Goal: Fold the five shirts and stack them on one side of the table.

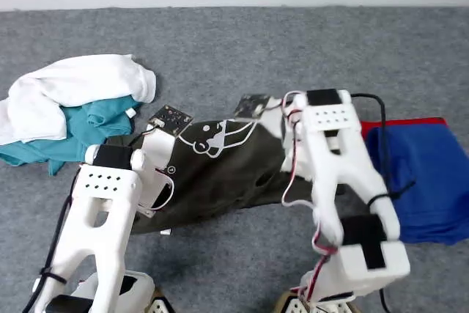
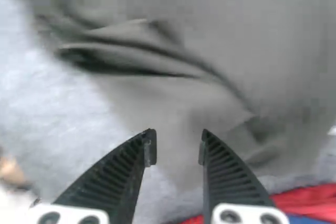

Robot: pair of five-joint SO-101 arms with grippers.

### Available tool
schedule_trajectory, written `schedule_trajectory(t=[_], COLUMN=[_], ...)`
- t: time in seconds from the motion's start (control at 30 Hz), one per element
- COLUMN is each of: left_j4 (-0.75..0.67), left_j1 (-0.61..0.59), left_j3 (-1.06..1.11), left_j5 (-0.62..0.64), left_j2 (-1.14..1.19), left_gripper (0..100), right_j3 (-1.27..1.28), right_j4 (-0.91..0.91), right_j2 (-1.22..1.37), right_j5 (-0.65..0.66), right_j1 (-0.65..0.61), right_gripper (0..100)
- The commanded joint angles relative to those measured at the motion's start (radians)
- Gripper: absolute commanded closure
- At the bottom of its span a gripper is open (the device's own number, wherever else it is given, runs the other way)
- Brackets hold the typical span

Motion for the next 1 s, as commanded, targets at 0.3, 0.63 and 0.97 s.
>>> schedule_trajectory(t=[0.3,0.63,0.97], left_j4=[-0.006,-0.005,-0.006], left_j1=[-0.008,-0.008,-0.008], left_j3=[-0.005,-0.005,-0.005], left_j5=[0.0,0.0,0.0], left_j2=[-0.028,-0.028,-0.028], left_gripper=[99,99,99], right_j3=[0.325,0.388,0.416], right_j4=[-0.206,-0.447,-0.578], right_j2=[-0.259,-0.251,-0.03], right_j5=[-0.068,-0.132,-0.133], right_j1=[-0.225,-0.271,-0.334], right_gripper=[85.2,85.2,85.2])
